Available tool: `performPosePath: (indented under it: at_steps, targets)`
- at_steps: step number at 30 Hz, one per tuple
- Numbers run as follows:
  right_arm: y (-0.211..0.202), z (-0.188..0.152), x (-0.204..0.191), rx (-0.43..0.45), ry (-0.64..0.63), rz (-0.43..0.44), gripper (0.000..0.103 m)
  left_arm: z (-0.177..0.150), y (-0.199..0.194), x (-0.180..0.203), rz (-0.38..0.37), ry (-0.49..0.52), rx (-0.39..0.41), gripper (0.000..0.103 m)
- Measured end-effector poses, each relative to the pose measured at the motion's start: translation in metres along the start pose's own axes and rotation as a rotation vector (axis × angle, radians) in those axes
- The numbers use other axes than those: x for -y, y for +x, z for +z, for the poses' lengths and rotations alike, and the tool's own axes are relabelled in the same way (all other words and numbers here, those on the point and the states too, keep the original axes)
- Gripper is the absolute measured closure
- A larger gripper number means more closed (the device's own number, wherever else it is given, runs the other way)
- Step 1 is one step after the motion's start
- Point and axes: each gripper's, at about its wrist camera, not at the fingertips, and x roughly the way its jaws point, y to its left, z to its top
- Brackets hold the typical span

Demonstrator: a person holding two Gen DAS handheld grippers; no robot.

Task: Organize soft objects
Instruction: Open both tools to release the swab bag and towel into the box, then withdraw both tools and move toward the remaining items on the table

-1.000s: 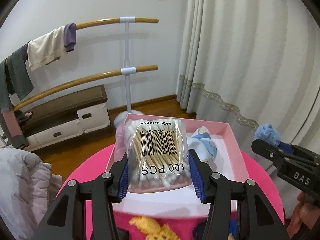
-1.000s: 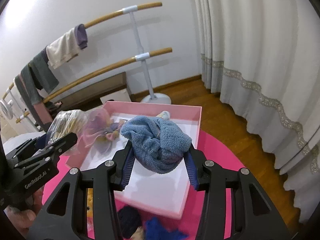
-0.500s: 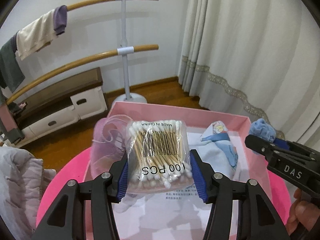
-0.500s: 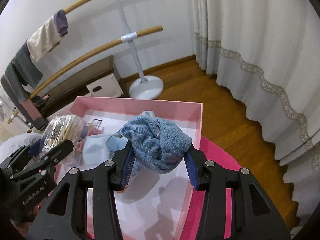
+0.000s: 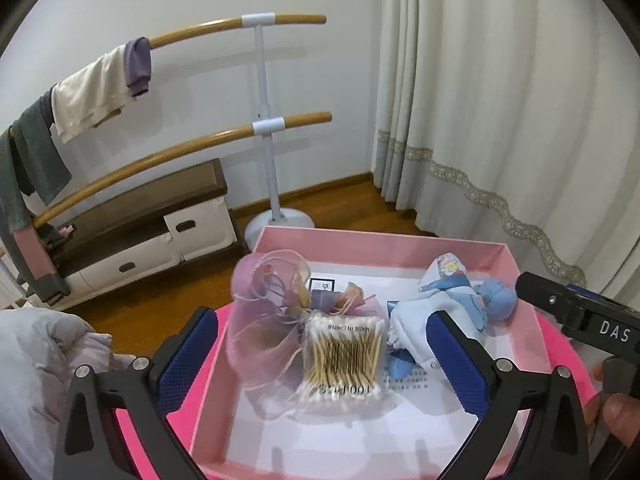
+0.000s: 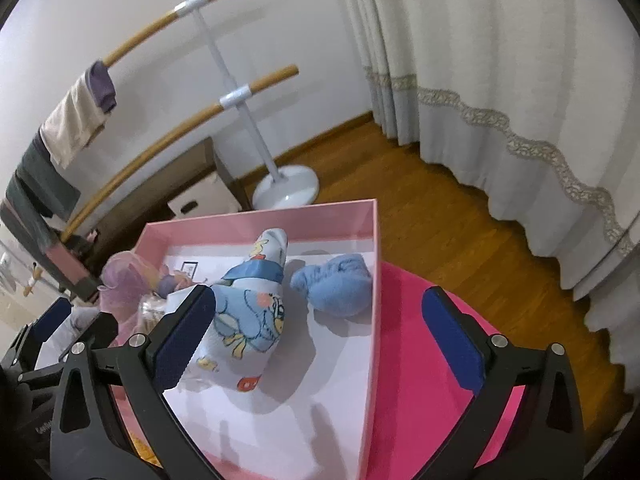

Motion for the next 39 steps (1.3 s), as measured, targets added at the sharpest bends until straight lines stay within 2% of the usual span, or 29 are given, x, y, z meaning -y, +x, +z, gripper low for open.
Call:
performPosePath:
  at_steps: [4,10,13,16,18,23,33,39]
  targets:
    - [-0.029,-0.010,-0.004,0.045,-0.001,0.009,0.000,0.001,-0.019,-0.004,-0.004,-0.009,0.034,0.000]
    - [-0.084,-0.035,-0.020,0.130,-0.029,0.021,0.000,-0.023,-0.067,-0.014,-0.010,-0.008,0.095,0.000]
    - [-0.113,-0.051,-0.028,0.174,-0.050,0.022,0.000,-0.045,-0.099,-0.018,-0.012,-0.004,0.126,0.000]
    - [-0.138,-0.067,-0.038,0.213,-0.070,0.017,0.000,-0.084,-0.139,-0.014,-0.019,-0.001,0.161,0.000]
    - [-0.154,-0.078,-0.044,0.233,-0.087,0.010,0.000,-0.095,-0.155,-0.016,-0.019,0.002,0.178,0.000]
    - [-0.186,-0.105,-0.055,0.267,-0.122,0.000,0.000,-0.148,-0.218,-0.020,-0.016,0.006,0.215,0.000]
    - [-0.239,-0.150,-0.065,0.328,-0.156,-0.008,0.000,-0.208,-0.302,-0.026,-0.025,-0.028,0.227,0.000]
    - [-0.254,-0.165,-0.067,0.341,-0.176,-0.002,0.000,-0.237,-0.338,-0.026,-0.023,-0.039,0.227,0.000]
